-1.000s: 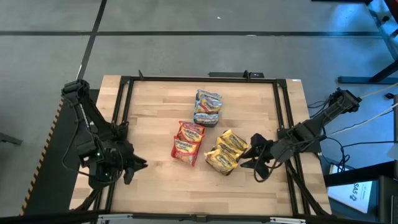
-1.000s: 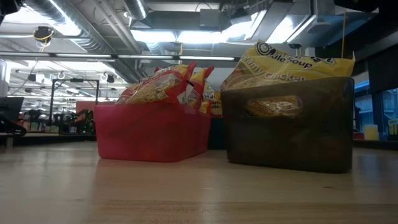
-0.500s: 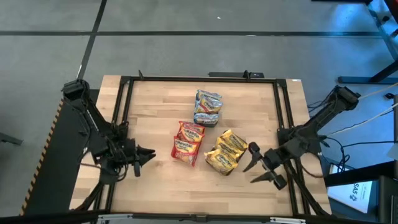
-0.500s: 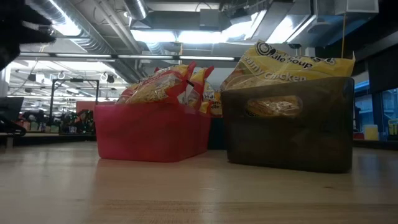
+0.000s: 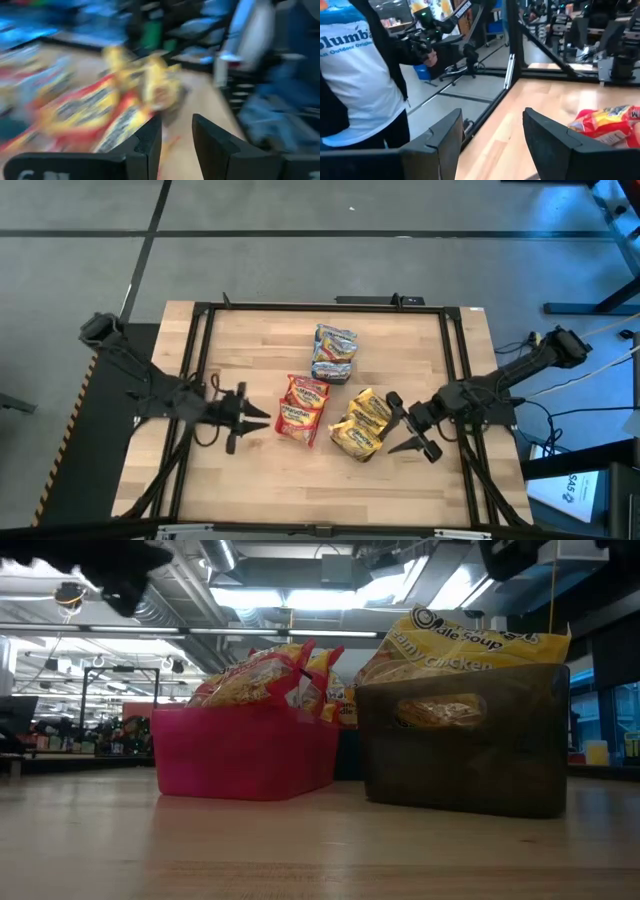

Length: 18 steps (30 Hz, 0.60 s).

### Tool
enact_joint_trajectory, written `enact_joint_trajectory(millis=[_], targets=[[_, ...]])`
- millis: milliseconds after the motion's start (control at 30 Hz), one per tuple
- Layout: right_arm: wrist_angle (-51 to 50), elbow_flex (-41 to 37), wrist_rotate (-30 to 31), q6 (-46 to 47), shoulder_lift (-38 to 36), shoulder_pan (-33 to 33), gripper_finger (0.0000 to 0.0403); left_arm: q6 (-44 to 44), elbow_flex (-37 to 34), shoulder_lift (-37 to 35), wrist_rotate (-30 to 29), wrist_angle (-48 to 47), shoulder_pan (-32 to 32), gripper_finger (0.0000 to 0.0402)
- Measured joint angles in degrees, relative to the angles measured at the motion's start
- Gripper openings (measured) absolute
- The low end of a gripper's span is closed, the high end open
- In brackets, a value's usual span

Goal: Sort Maruchan noodles
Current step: Return to Home Position

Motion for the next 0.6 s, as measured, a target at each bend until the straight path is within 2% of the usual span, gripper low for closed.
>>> enact_joint_trajectory(millis=[67,133,233,300,367,433,600], targets=[[-0.9,0.0,-2.7,0.0,0.0,-1.8,0.0205,3.5,-3.5,-0.1,9.8,7.7,4.6,0.0102],[-1.3,0.0,-4.5,0.0,0.0,-3.0,0.0205,1.6,-7.8,-1.0,15.1,10.4,8.2,0.0102],[-2.2,0.0,-5.7,-0.1,0.0,-4.1,0.0205,-0.9,-14.1,-3.2,19.4,18.8,11.2,0.0102],[-2.4,0.0,-6.8,-0.1,0.0,-4.7,0.0205,0.7,-17.2,-4.4,22.4,26.9,12.7,0.0102],[-1.1,-0.6,-7.4,-1.3,0.0,-4.7,0.0205,2.7,-19.3,-6.0,25.1,31.0,13.7,0.0102],[2.5,-3.2,-6.8,-1.6,0.0,-4.9,0.0205,3.2,-20.7,-7.9,26.8,32.0,14.3,0.0102],[18.4,-11.7,-4.5,-0.4,0.0,-5.0,0.0205,2.8,-21.1,-10.3,27.3,27.7,15.1,0.0102]])
